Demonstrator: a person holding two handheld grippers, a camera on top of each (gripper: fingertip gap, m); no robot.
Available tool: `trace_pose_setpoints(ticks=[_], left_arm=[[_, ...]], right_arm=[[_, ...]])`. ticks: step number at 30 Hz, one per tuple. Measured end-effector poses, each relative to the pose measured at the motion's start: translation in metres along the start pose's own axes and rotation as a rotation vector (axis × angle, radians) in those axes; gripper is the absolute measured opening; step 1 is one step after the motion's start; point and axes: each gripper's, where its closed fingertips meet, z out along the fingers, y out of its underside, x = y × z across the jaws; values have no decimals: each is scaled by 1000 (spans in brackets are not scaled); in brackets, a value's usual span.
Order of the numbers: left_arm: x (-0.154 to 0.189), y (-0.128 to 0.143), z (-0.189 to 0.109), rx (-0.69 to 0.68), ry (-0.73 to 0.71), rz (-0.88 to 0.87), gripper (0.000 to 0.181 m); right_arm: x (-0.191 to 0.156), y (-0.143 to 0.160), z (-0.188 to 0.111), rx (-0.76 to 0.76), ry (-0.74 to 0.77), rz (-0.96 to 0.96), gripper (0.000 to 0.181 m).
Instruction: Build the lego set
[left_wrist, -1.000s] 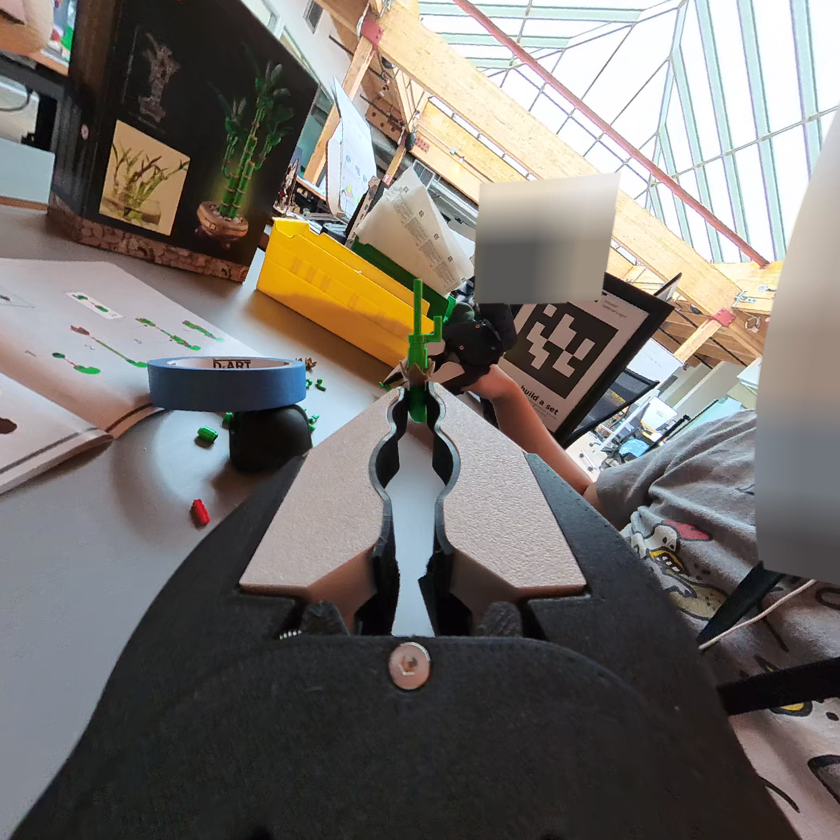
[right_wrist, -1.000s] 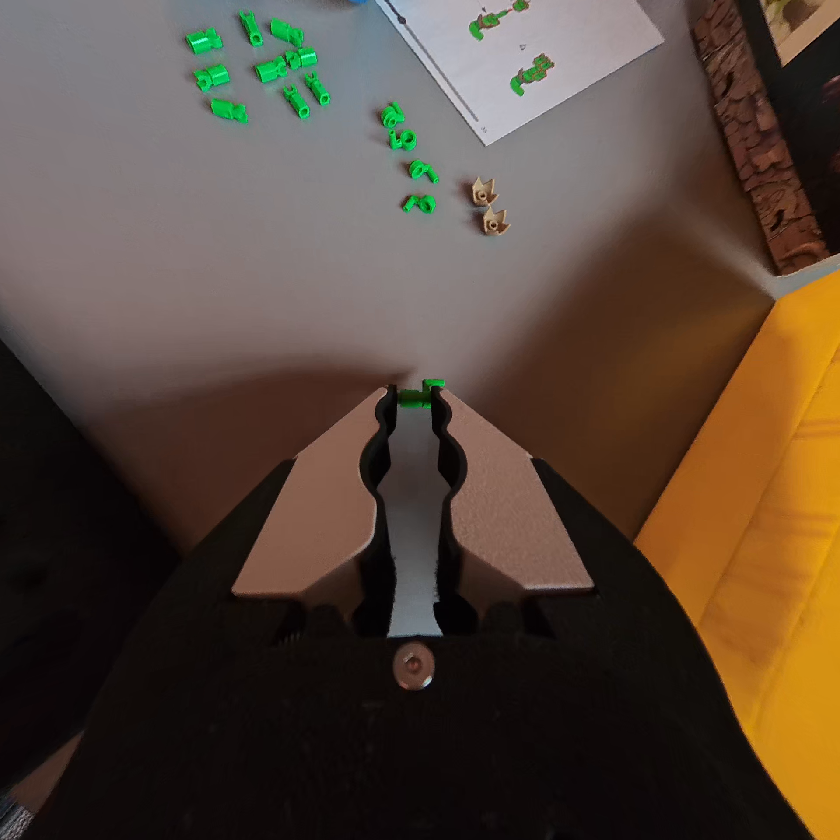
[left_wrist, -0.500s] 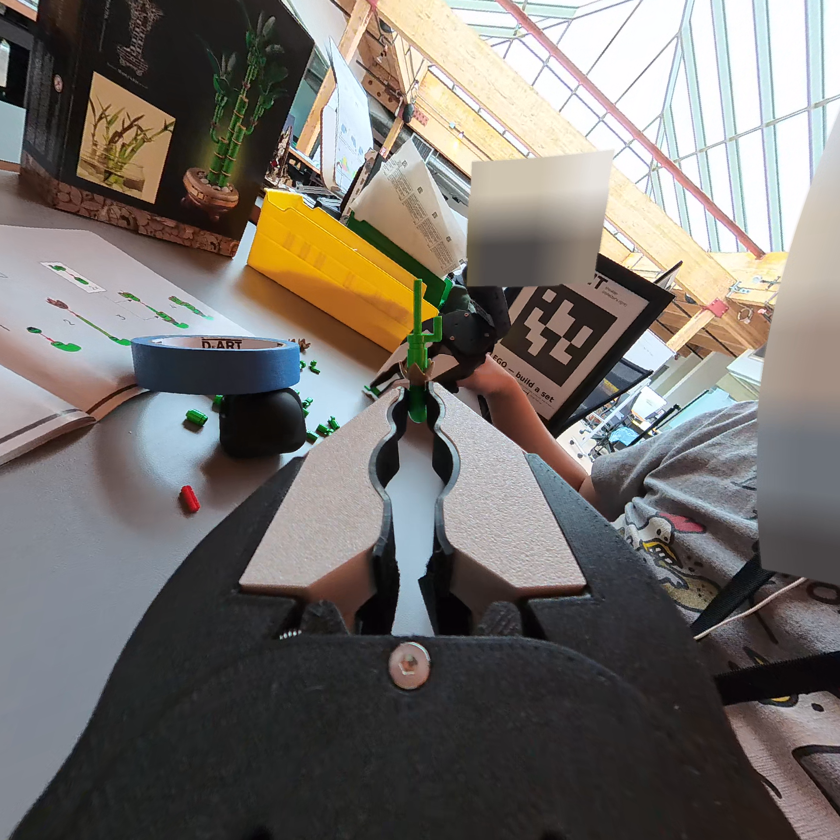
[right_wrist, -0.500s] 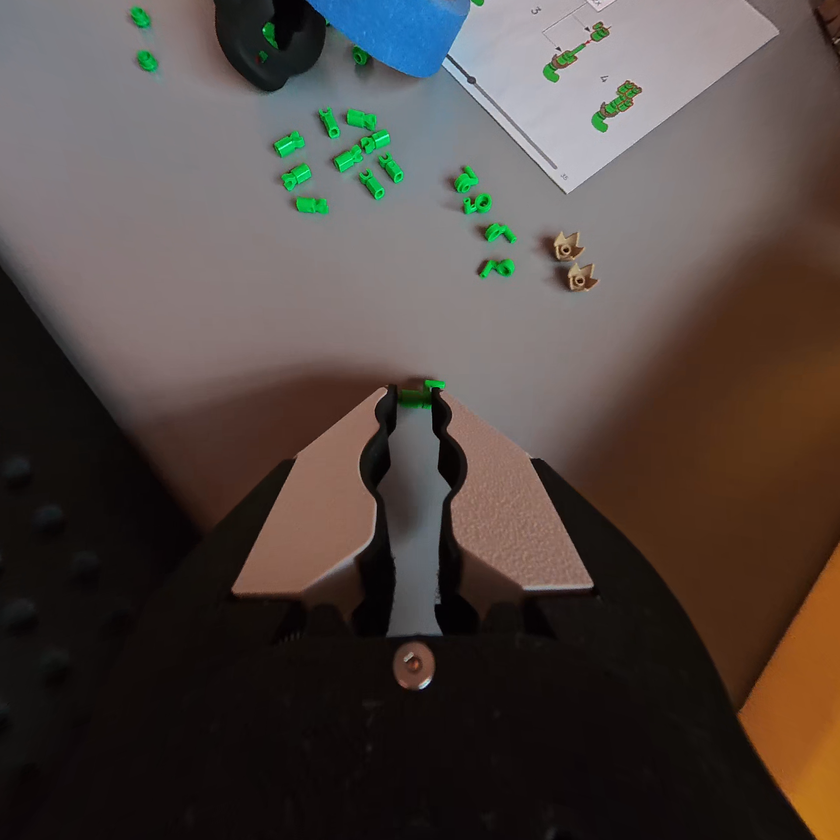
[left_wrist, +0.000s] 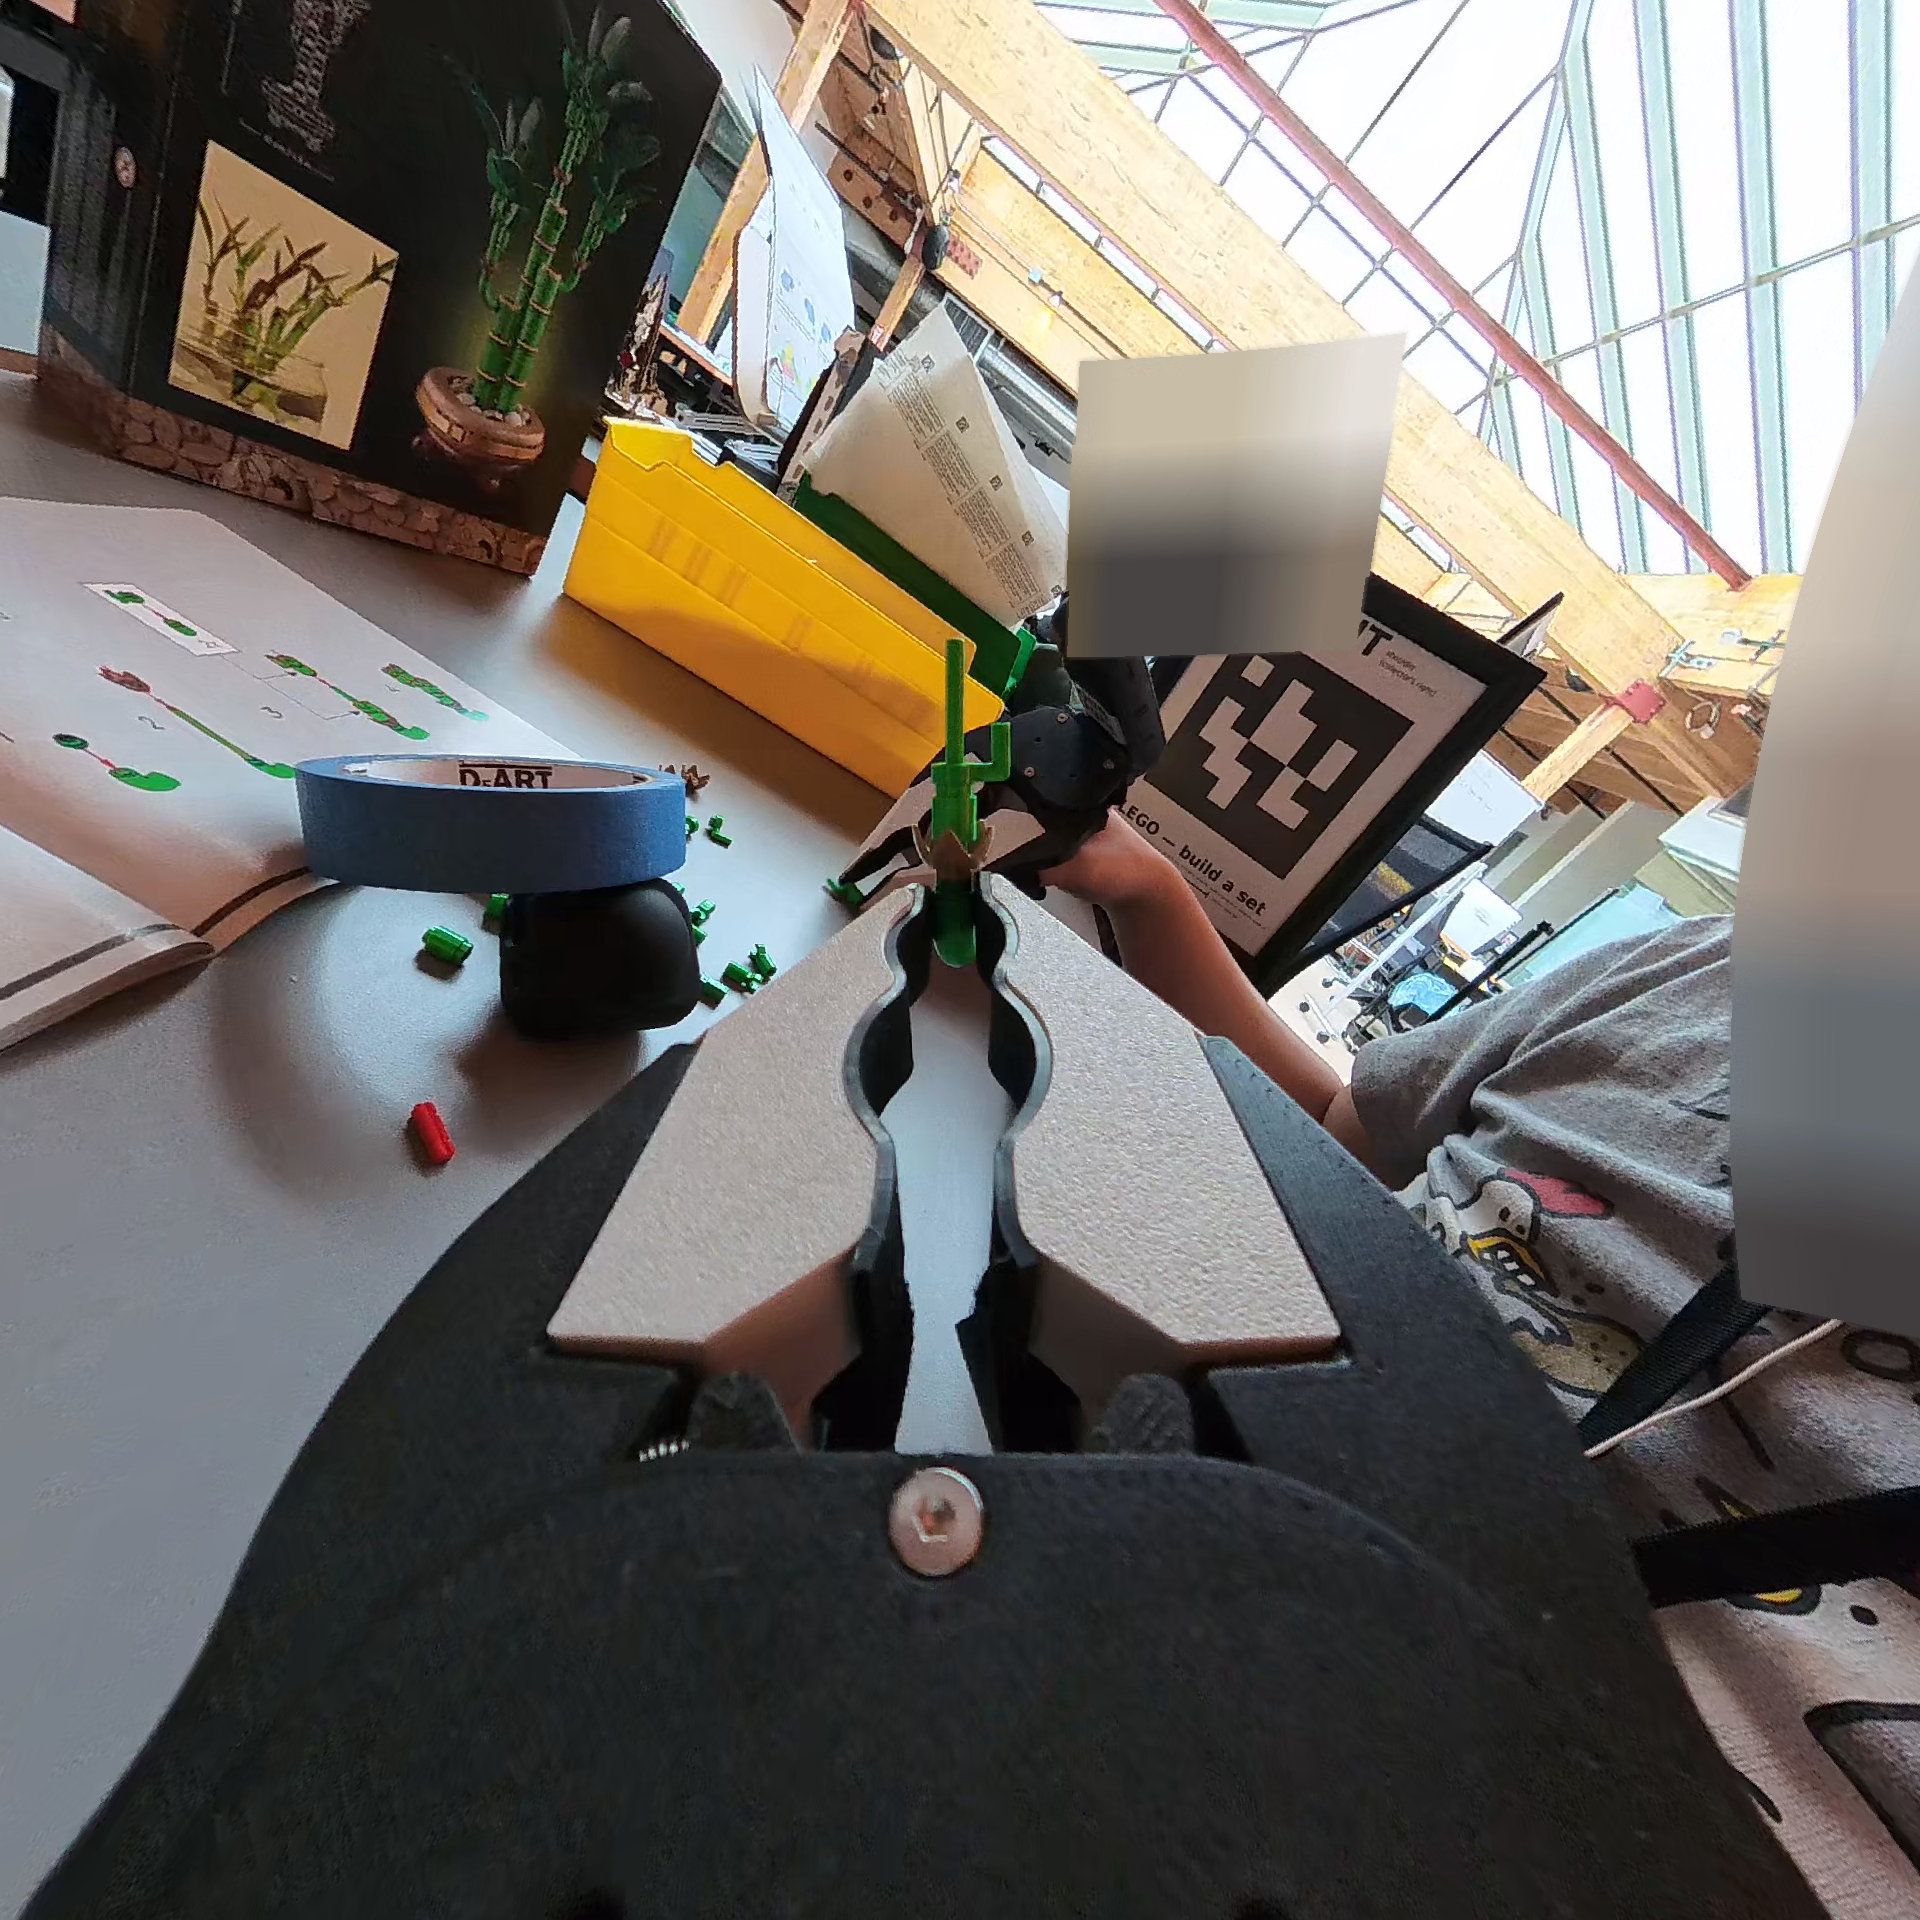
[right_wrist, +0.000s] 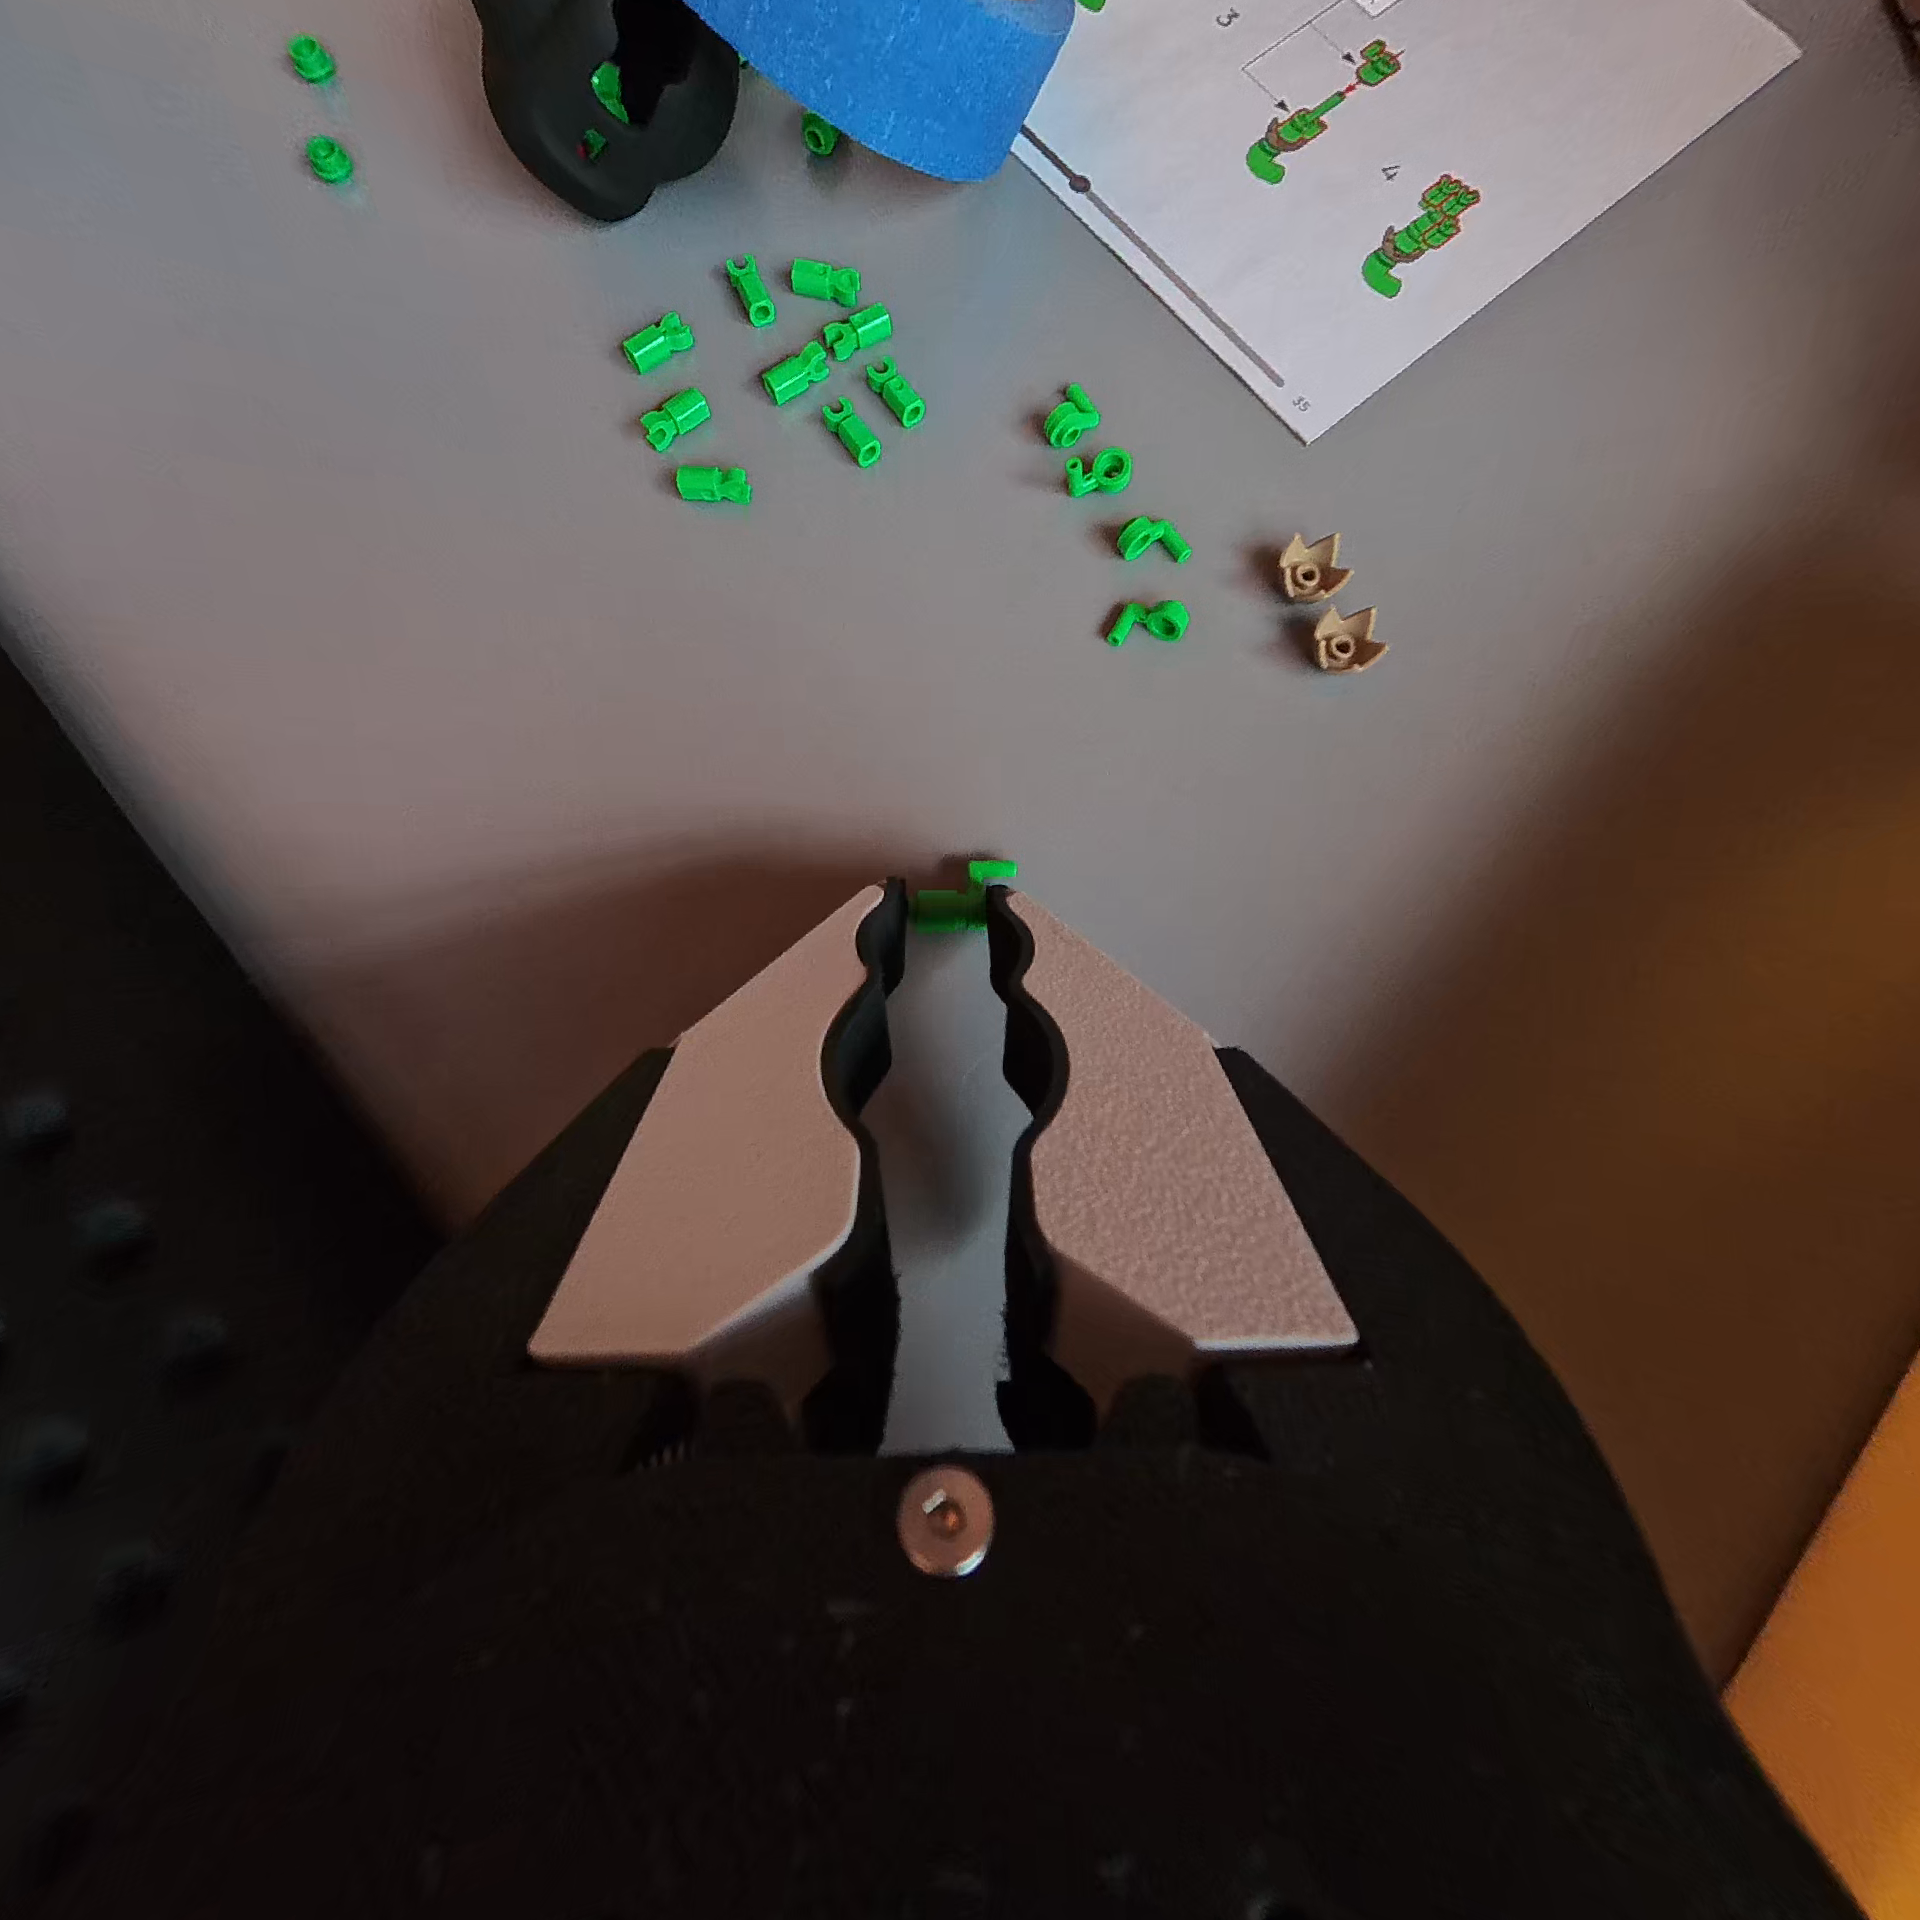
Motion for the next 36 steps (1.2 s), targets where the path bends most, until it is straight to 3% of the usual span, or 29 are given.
trace_pose_setpoints(ticks=[6,10,18,26,36], left_arm=[[-1,0,0,0,-4,-4,4],[-1,1,0,-2,-2,-11,4],[-2,3,1,-14,-8,-8,4],[-4,4,2,-21,-12,-14,4],[-5,4,2,-20,-12,-22,4]], right_arm=[[1,2,-2,2,-3,-4,24],[12,0,-20,18,-12,-51,28],[9,-2,-20,-38,-122,-231,15],[-1,-1,-7,-41,-216,-237,9],[-3,-4,-10,-1,-222,-205,10]])
